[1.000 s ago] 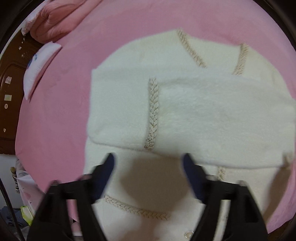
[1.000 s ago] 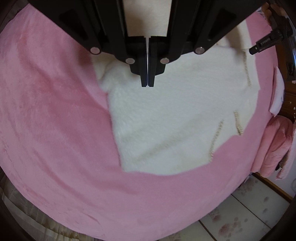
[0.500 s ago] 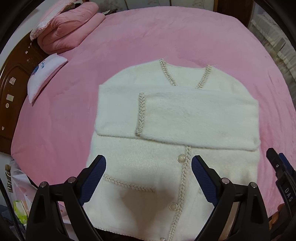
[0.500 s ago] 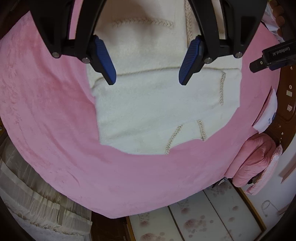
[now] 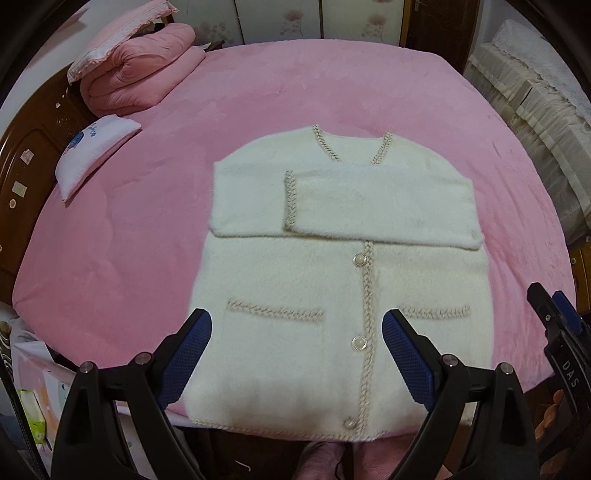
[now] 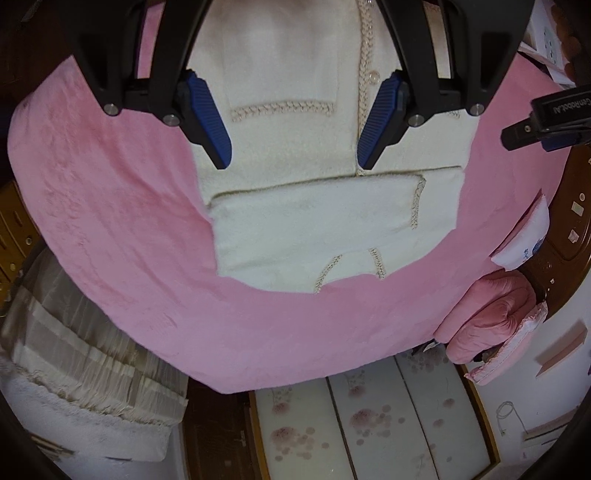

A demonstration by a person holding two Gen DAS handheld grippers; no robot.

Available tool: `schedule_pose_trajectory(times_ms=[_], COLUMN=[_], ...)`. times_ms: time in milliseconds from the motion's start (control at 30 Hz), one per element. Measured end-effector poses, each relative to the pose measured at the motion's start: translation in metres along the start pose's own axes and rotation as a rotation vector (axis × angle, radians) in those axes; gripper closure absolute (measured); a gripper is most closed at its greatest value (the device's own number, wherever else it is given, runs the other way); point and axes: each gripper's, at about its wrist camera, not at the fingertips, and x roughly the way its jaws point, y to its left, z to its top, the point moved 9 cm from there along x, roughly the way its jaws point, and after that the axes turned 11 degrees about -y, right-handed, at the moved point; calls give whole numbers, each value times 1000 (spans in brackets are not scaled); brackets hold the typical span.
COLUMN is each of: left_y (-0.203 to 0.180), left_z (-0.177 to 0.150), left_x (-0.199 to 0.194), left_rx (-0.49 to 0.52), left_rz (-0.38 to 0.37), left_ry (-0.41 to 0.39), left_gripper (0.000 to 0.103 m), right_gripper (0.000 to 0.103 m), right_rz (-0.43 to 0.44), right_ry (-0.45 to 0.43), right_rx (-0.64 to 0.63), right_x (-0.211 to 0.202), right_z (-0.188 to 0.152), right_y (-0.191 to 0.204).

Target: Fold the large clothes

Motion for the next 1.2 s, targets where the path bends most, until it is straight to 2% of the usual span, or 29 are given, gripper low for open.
schedule_pose_trajectory(times_ms=[133, 233, 333, 400, 500, 567, 700, 833, 967, 1067, 1200], left_y=[26, 46, 69, 84, 106, 122, 153, 176, 190, 196, 191], left_z=[-16, -23, -40, -56, -79, -101, -142, -174, -199, -213, -231], left_x=[-30, -47, -51, -49, -44, -34, -14, 2, 19, 33, 50], left_rx=[-28, -39, -41, -40, -38, -36, -51, -80, -114, -137, -151], left_rz=[-38, -47, -50, -66, -78, -58, -22, 10, -17, -27, -79], left_ry=[-32, -60, -49, -50, -51, -13, 84, 160, 228, 285, 370], left_gripper=[10, 10, 10, 10, 10, 10, 10, 10, 10, 10, 10], right_gripper=[26, 26, 26, 26, 26, 26, 26, 26, 26, 26, 26], right_rz=[-49, -53, -64, -59, -21, 5, 30, 28, -8, -35, -57], right_ry=[-32, -4, 27, 59, 172, 225, 266, 329, 385, 450, 532], right_rx=[25, 103, 148, 171, 191, 154, 118, 186, 255, 202, 100], right_x=[-31, -46, -55, -58, -58, -58, -55, -41, -28, -18, -5], right_z=[-16, -31, -46, -57, -78, -91, -112, -136, -157, -174, -202], right_y=[-10, -24, -40, -51, -64, -67, -75, -97, -124, -138, -149])
